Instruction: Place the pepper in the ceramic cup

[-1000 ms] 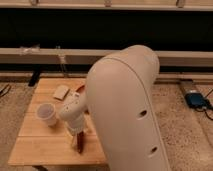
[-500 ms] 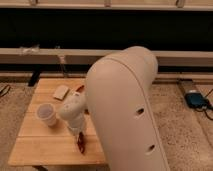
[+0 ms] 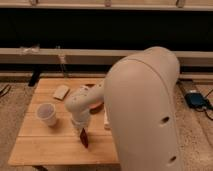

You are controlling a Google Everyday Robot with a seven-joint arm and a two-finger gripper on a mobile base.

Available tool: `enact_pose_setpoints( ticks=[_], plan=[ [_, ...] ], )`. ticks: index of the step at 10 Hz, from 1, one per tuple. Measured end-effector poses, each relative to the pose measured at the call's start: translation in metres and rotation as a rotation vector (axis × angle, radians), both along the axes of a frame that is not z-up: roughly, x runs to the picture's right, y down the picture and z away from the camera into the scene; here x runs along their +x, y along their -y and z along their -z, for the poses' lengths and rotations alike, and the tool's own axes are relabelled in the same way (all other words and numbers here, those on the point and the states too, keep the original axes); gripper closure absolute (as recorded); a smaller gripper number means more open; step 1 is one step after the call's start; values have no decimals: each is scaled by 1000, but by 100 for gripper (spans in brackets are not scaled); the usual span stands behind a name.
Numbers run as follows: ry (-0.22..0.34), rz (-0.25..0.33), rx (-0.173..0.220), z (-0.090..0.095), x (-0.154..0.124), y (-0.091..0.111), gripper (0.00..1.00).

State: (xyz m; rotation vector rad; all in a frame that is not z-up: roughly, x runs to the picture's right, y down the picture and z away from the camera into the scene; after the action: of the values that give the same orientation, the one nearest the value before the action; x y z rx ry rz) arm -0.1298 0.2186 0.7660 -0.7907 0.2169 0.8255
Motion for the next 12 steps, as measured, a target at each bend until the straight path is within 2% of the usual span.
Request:
enact_pose_setpoints(
  ticks=[2, 4, 6, 8, 10, 12],
  plan=[
    [61, -24, 50, 34, -2, 34, 100],
    [129, -15, 100, 67, -9, 62, 100],
    [243, 11, 176, 114, -34, 101, 100],
    [339, 34, 235, 142, -64, 128, 100],
    [434, 50, 281, 151, -106, 153, 100],
    [508, 46, 311, 144, -142, 169, 100]
  ],
)
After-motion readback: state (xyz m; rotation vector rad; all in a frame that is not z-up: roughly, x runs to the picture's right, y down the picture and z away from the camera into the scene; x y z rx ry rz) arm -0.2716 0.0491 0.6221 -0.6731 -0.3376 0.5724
